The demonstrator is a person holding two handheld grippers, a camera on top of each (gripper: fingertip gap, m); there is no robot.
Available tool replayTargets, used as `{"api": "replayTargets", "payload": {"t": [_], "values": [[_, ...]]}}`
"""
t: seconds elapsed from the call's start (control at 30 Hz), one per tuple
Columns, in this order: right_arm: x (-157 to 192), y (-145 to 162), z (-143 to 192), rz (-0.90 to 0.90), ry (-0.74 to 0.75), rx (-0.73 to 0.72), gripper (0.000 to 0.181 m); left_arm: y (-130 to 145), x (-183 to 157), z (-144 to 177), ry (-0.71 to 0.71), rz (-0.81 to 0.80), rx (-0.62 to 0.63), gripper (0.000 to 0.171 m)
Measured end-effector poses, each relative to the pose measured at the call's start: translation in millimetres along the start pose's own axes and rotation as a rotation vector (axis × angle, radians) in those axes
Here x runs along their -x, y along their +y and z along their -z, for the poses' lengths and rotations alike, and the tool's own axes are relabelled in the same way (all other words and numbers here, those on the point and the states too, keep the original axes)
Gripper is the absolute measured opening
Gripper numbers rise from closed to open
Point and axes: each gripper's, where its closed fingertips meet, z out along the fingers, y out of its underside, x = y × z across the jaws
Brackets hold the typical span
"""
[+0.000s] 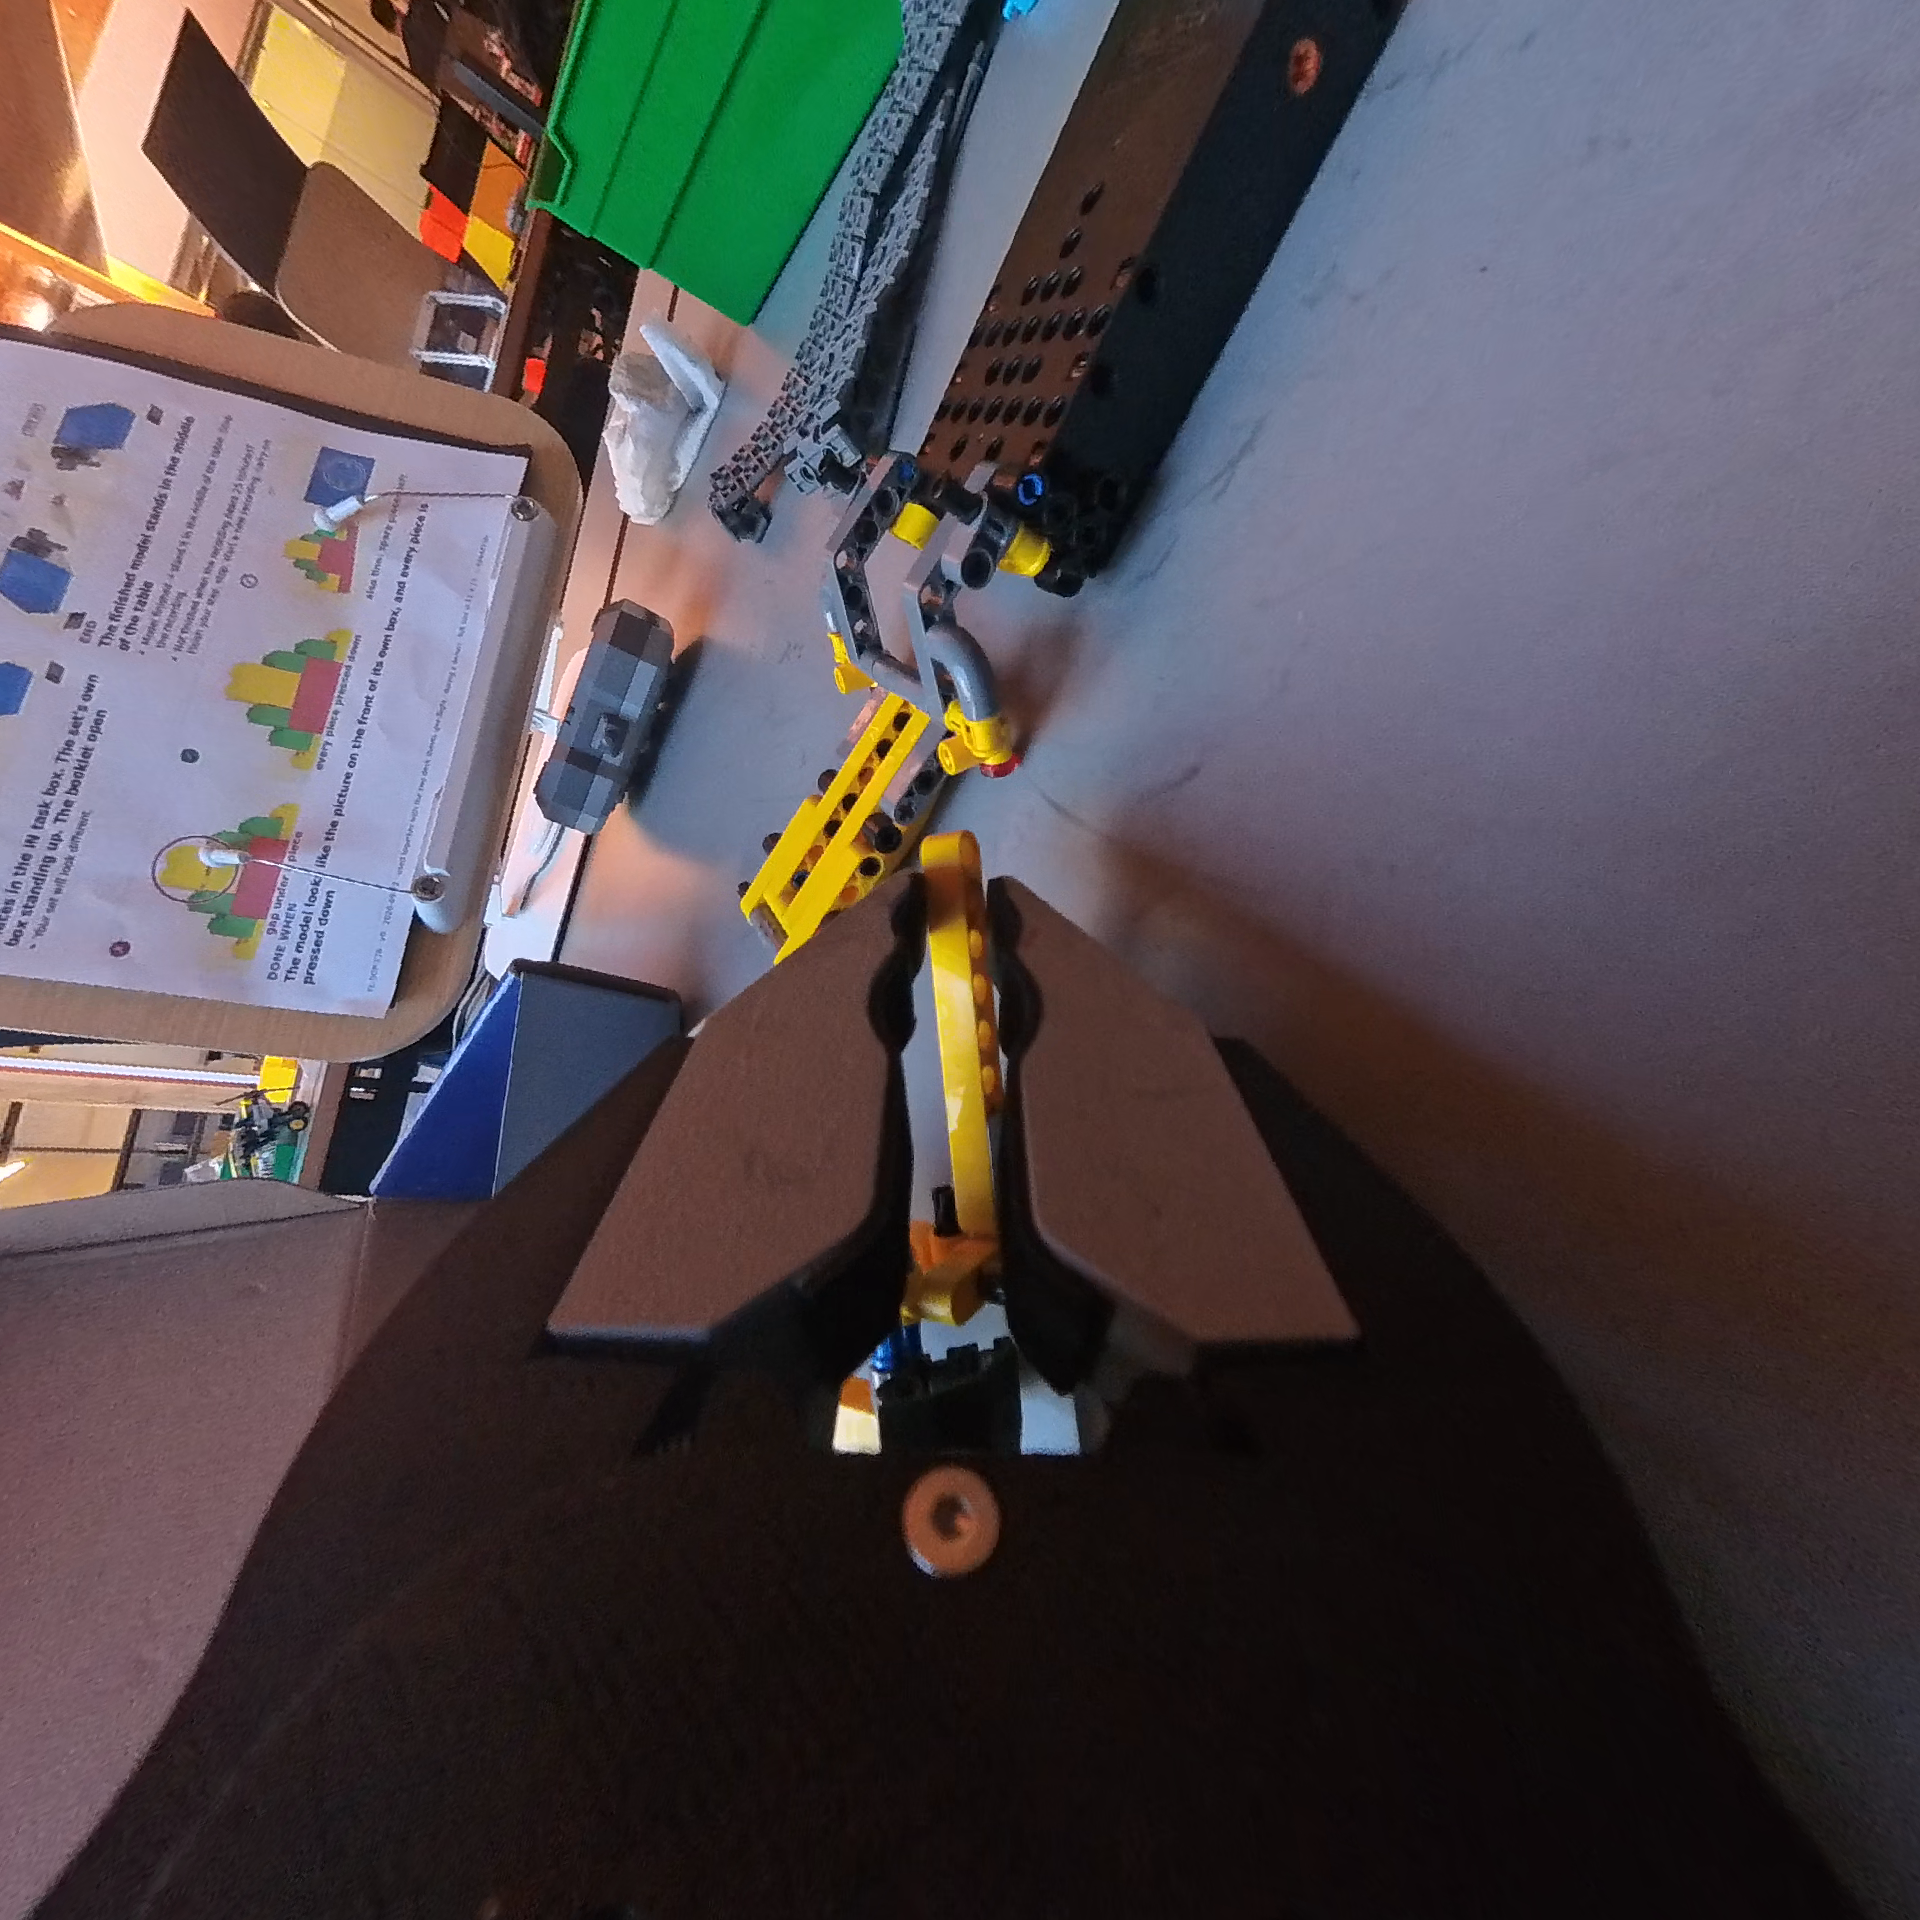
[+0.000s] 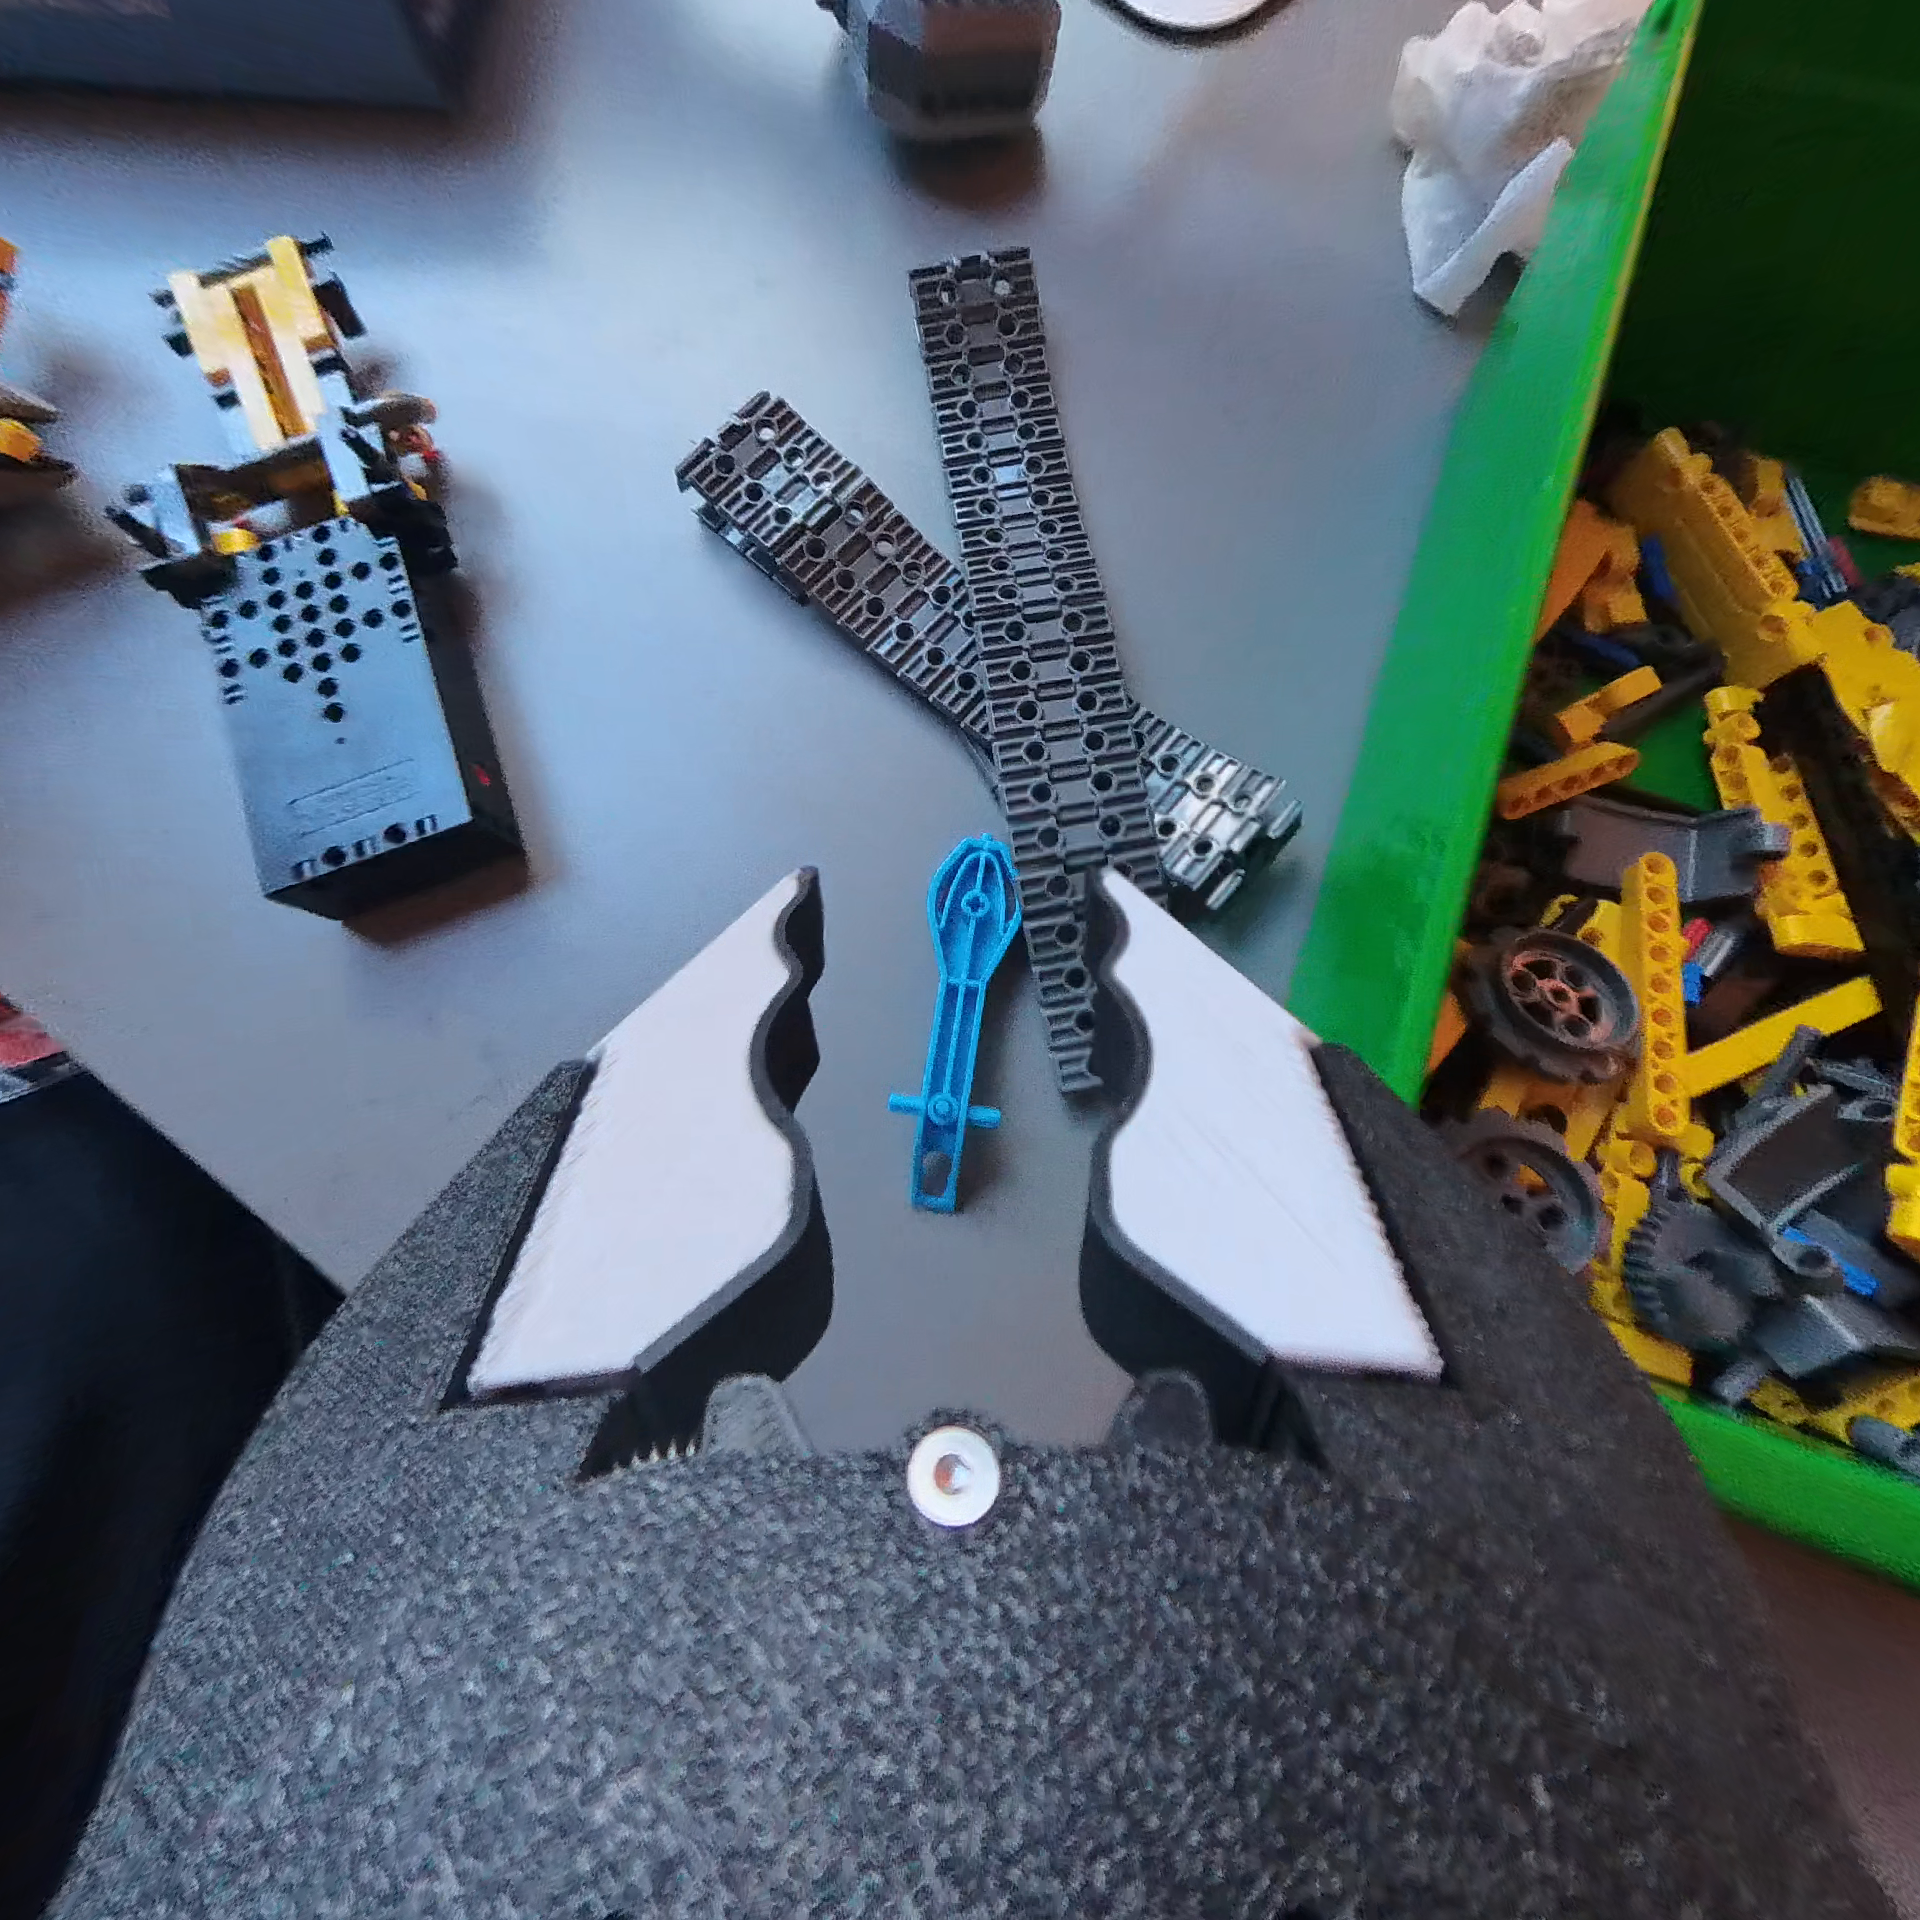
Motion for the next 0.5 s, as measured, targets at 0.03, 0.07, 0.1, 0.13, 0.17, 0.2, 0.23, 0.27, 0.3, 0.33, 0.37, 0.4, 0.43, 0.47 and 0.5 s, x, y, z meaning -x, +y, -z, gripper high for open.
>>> {"api": "replayTargets", "payload": {"t": [0.03, 0.07, 0.1, 0.13, 0.17, 0.2, 0.23, 0.27, 0.3, 0.33, 0.37, 0.4, 0.43, 0.47, 0.5], "values": [[1.8, -0.1, -7.0, 0.014, 0.006, 0.006, 0.047, 0.3, 0.2, -0.4, -0.001, 0.0, 0.002, 0.01], [3.7, 0.2, -14.6, 0.029, 0.01, 0.017, 0.047, 0.5, 0.4, -0.6, -0.002, -0.001, 0.004, 0.01], [4.7, 0.9, -22.5, 0.046, 0.019, 0.029, 0.047, 0.7, 0.6, -0.8, -0.005, -0.003, 0.005, 0.009], [3.7, 2.1, -30.4, 0.065, 0.039, 0.042, 0.048, 0.8, 0.7, -0.9, -0.006, -0.005, 0.006, 0.009], [0.2, 4.4, -38.0, 0.082, 0.07, 0.062, 0.05, 1.0, 0.8, -1.0, -0.008, -0.007, 0.007, 0.009], [-3.7, 8.6, -45.3, 0.098, 0.1, 0.091, 0.053, 1.2, 0.8, -1.2, -0.009, -0.008, 0.008, 0.009], [-7.0, 13.8, -52.3, 0.115, 0.122, 0.126, 0.052, 1.3, 1.0, -1.1, -0.01, -0.009, 0.009, 0.009], [-11.7, 18.5, -58.5, 0.129, 0.147, 0.157, 0.051, 1.4, 0.9, -1.1, -0.01, -0.01, 0.009, 0.009], [-15.5, 18.8, -63.2, 0.142, 0.171, 0.164, 0.051, 1.3, 0.8, -1.0, -0.011, -0.011, 0.008, 0.009], [-16.0, 16.0, -67.2, 0.15, 0.175, 0.153, 0.05, 1.2, 0.7, -1.0, -0.011, -0.012, 0.008, 0.009], [-13.5, 13.9, -71.5, 0.145, 0.154, 0.145, 0.05, 1.1, 0.5, -1.0, -0.011, -0.015, 0.008, 0.009], [-9.4, 10.7, -75.8, 0.129, 0.117, 0.127, 0.043, 1.0, 0.3, -1.0, -0.011, -0.018, 0.008, 0.009], [-4.4, 6.6, -79.5, 0.107, 0.076, 0.104, 0.04, 0.9, 0.1, -0.9, -0.01, -0.019, 0.008, 0.009], [-0.2, 3.5, -81.9, 0.089, 0.042, 0.09, 0.042, 0.9, 0.0, -0.9, -0.01, -0.02, 0.007, 0.009], [1.8, 1.4, -82.1, 0.084, 0.031, 0.084, 0.04, 1.0, 0.0, -0.8, -0.01, -0.02, 0.007, 0.009]]}}
